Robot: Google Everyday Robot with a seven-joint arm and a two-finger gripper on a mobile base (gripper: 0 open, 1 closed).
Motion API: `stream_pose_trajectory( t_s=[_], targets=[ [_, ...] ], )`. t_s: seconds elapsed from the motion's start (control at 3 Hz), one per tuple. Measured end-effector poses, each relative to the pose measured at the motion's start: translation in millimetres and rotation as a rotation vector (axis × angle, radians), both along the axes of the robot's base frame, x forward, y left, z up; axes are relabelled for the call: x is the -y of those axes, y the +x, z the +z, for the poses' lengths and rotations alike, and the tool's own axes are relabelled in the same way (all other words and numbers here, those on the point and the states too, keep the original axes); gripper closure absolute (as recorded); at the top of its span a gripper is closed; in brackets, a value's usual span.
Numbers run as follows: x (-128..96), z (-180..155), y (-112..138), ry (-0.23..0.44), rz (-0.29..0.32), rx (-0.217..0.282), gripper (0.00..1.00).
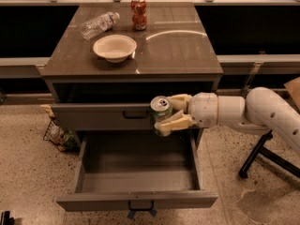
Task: Place green can into middle drawer
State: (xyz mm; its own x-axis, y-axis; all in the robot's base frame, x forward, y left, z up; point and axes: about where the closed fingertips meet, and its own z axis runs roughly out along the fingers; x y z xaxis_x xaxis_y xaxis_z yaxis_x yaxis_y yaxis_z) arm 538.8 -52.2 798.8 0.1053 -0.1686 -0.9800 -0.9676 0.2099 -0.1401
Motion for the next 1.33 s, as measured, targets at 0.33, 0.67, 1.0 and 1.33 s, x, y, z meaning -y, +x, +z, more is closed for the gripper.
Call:
stream_pose_trajectory(
  t_s=[0.33,0.67,1.0,1.33],
  targets=[
    [-9.2,-43.0,-20.9,0.024,0.006,-0.008,1.0],
    [-30.8,-115.6,-33.3,0.058,0.07,0.033,1.0],
    [-48.4,-156.5,-35.7,0.05,0.127,0.051,1.0],
    [-70.5,-209.8,-28.5,0.015,0.145,0.034,1.0]
  ],
)
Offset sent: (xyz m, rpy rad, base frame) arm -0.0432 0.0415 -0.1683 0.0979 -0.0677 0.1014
